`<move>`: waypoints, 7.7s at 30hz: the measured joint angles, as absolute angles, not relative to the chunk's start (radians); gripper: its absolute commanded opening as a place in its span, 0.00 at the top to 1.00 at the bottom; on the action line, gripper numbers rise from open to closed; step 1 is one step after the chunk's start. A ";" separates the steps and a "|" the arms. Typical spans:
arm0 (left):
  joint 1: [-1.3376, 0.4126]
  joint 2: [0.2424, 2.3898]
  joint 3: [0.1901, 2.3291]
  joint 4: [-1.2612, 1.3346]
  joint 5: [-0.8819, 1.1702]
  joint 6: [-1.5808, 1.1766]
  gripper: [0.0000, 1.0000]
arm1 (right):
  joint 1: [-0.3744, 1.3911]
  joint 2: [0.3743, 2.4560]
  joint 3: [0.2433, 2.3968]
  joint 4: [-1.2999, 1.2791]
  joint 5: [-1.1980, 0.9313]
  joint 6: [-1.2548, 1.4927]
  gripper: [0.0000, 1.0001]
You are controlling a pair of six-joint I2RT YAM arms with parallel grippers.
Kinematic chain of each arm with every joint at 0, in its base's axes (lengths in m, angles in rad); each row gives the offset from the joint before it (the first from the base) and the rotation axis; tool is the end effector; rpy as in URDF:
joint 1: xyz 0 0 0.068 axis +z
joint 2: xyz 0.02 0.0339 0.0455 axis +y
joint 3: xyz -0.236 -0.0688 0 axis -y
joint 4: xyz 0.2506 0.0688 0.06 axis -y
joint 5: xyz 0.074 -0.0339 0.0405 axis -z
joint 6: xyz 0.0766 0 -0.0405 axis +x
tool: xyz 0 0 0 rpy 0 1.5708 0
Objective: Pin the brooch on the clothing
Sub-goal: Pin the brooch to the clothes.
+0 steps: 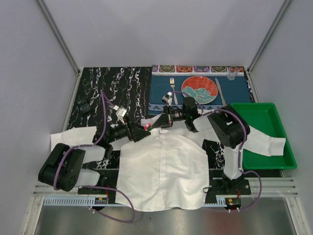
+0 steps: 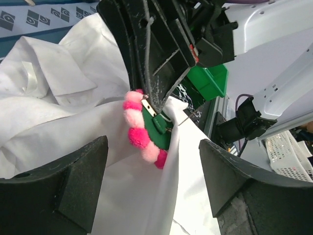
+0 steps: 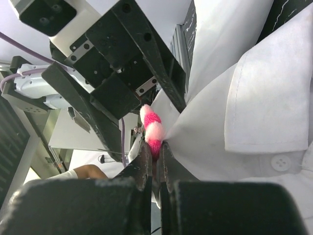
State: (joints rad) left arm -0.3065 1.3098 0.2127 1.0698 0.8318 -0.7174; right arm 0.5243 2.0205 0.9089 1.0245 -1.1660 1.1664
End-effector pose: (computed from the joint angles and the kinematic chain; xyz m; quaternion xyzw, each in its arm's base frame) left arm 0.2235 -0.1301 0.1424 0.1421 0.6993 -0.5649 0.4143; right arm 0.3034 0.2568 0.1189 -0.1588 0.7014 0.6913 0.0706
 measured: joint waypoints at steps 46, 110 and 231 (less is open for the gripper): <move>-0.366 1.318 0.288 1.086 0.821 -0.789 0.65 | 0.530 1.868 0.880 0.920 -1.127 0.988 1.00; -0.322 1.256 0.293 0.865 0.733 -0.704 1.00 | 0.561 1.827 1.046 0.358 -1.067 0.617 0.67; -0.284 1.400 0.314 1.041 0.825 -0.887 0.80 | 0.590 1.809 1.118 0.131 -1.021 0.396 1.00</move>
